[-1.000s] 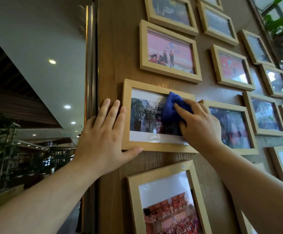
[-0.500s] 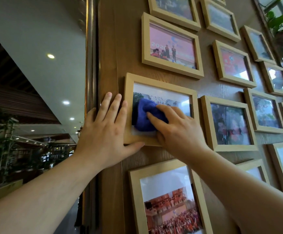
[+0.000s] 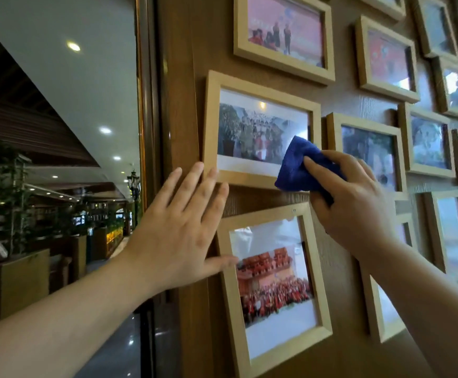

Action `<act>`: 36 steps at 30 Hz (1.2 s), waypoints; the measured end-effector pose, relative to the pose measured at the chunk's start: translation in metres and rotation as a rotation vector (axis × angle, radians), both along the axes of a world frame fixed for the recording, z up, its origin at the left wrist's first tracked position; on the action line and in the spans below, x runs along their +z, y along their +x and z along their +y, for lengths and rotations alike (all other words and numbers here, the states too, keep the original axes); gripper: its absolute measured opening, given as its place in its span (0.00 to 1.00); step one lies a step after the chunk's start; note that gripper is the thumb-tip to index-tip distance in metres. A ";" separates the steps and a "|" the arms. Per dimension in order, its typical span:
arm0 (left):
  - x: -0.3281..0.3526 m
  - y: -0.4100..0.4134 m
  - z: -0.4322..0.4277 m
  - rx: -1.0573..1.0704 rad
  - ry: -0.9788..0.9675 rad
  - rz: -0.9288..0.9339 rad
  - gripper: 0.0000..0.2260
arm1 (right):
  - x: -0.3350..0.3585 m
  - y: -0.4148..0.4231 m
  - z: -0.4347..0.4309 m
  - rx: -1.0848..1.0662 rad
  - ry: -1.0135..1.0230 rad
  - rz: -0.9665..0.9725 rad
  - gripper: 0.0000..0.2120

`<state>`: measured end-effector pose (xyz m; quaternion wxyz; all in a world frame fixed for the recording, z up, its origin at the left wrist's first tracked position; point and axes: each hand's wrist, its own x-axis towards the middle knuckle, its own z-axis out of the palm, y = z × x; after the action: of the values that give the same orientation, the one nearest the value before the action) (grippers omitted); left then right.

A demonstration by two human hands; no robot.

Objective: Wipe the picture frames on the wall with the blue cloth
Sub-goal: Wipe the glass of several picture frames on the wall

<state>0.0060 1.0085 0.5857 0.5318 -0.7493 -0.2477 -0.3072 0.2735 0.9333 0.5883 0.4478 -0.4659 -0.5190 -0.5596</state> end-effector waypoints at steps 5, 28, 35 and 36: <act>-0.034 -0.001 -0.004 0.025 -0.071 0.045 0.46 | -0.045 -0.024 0.007 0.129 -0.029 0.037 0.22; -0.059 0.007 0.016 -0.031 -0.097 -0.080 0.49 | -0.100 -0.024 0.046 0.065 -0.137 0.122 0.20; -0.060 0.007 0.018 -0.014 -0.071 -0.071 0.49 | -0.158 -0.056 0.042 0.154 -0.246 -0.028 0.19; -0.060 0.007 0.017 -0.013 -0.070 -0.070 0.48 | -0.163 -0.057 0.041 0.157 -0.254 -0.027 0.18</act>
<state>0.0128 1.0258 0.5261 0.4942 -0.7579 -0.2716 -0.3279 0.2167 0.9747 0.4257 0.4204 -0.4692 -0.6266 -0.4588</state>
